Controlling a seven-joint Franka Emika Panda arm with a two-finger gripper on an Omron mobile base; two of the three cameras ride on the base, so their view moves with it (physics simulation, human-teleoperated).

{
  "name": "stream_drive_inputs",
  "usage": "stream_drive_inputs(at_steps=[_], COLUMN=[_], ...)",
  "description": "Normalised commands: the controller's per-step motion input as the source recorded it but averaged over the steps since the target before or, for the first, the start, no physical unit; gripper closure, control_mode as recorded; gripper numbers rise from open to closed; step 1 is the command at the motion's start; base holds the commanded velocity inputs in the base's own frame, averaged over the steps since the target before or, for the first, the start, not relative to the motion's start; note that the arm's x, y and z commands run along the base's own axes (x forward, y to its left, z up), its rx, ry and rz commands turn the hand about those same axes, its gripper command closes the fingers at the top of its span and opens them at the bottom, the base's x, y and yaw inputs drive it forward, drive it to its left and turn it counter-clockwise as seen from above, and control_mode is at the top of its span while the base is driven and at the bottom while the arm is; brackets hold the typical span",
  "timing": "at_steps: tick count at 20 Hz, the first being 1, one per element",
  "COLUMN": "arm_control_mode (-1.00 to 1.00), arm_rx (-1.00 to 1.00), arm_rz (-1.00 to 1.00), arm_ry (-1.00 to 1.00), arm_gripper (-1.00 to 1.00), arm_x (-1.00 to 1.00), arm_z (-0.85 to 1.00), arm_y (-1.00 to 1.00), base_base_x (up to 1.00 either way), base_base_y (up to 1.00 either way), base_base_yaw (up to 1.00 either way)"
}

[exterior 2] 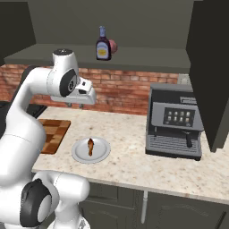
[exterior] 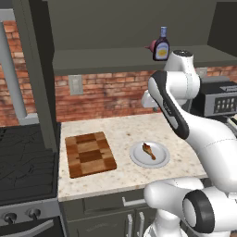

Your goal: Pick the chicken drumstick from the plate and place it on the cutting board. Then pick the condiment bottle from the cabinet and place it next to the cutting board.

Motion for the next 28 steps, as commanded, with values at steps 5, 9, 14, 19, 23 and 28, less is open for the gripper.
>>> stream_drive_inputs(at_steps=[5, 9, 14, 19, 23, 28], arm_control_mode=[-1.0, -1.0, -1.0, -1.0, -1.0, -1.0], arm_rx=[0.0, 0.0, 0.0, 0.0, 0.0, 0.0], arm_rz=[0.0, 0.0, 0.0, 0.0, 0.0, 0.0], arm_ry=[0.0, 0.0, 0.01, 0.0, 0.0, 0.0], arm_gripper=[-1.0, -1.0, -1.0, -1.0, -1.0, -1.0], arm_x=[-0.07, -0.11, -0.02, 0.0, 0.0, 0.0], arm_z=[0.0, -0.06, -0.11, -0.19, -0.25, -0.25], arm_y=[0.0, 0.0, 0.0, -0.02, -0.04, -0.03], base_base_x=[0.0, 0.0, 0.0, 0.0, 0.0, 0.0], base_base_y=[0.0, 0.0, 0.0, 0.0, 0.0, 0.0], base_base_yaw=[0.0, 0.0, 0.0, 0.0, 0.0, 0.0])
